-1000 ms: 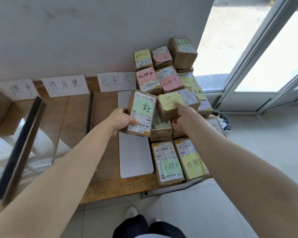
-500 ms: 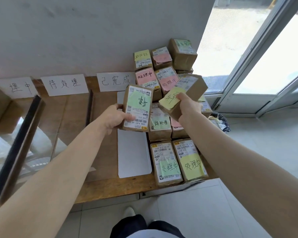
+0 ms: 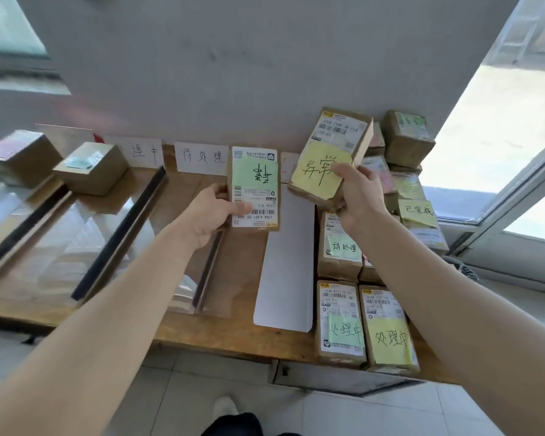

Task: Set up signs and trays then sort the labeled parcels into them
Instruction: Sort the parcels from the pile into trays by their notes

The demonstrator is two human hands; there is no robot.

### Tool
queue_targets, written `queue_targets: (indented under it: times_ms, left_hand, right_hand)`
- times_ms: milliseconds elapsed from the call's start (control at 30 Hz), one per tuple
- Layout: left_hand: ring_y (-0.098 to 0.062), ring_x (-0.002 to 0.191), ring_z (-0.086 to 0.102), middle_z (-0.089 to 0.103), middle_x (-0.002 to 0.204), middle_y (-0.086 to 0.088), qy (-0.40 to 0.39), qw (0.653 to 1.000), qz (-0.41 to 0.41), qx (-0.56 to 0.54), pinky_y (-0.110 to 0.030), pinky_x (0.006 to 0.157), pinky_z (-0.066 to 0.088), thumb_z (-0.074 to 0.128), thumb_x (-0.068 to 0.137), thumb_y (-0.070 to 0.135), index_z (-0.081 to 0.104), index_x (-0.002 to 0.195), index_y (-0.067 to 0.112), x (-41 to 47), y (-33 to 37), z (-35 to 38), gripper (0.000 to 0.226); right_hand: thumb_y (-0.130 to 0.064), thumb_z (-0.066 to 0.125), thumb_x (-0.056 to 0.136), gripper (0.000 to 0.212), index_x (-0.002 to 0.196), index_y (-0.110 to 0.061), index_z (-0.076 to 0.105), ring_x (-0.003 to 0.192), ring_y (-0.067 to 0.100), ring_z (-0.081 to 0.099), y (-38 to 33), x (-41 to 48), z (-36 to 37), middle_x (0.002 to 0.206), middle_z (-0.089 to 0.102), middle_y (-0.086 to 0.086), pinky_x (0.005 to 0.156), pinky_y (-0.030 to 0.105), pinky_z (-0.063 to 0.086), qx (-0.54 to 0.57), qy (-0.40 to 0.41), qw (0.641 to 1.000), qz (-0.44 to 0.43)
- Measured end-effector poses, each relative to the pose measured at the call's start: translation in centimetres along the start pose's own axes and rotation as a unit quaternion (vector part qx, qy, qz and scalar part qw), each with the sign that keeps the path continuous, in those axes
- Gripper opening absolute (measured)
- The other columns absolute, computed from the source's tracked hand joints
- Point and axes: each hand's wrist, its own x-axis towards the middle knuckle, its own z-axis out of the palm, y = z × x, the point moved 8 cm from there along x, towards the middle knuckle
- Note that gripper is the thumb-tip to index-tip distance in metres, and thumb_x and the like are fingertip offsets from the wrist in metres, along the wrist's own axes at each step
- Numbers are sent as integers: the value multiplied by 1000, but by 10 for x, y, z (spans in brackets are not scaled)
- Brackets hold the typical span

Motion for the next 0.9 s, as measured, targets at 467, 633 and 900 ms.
queue_targets:
  times_ms: [467, 633, 900]
  left_hand:
    - [-23, 96, 67, 67, 111, -7, 33, 999, -26, -2, -45, 86, 54, 71, 78, 3, 43, 132, 10, 64, -18, -162, 61]
    - [-21, 94, 67, 67, 110, -7, 29, 999, -38, -9, -34, 75, 57, 69, 80, 0, 44, 130, 11, 107, -12, -243, 57]
    - [-21, 94, 67, 67, 108, -5, 33, 998, -60, 3, -36, 78, 57, 70, 79, 1, 44, 131, 12, 125, -20, -325, 60]
  right_hand:
    - [-11, 69, 81, 40, 115, -17, 50, 81, 16, 70, 53, 35, 169, 100, 71, 4, 78, 37, 58, -35, -14, 999, 11]
    - [-8, 69, 81, 42, 118, -12, 50, 86, 20, 70, 84, 52, 261, 102, 70, 6, 81, 40, 57, -21, -35, 999, 14]
    - [-6, 69, 80, 43, 117, -13, 48, 89, 21, 69, 126, 61, 337, 108, 69, 9, 86, 42, 55, -12, -43, 998, 33]
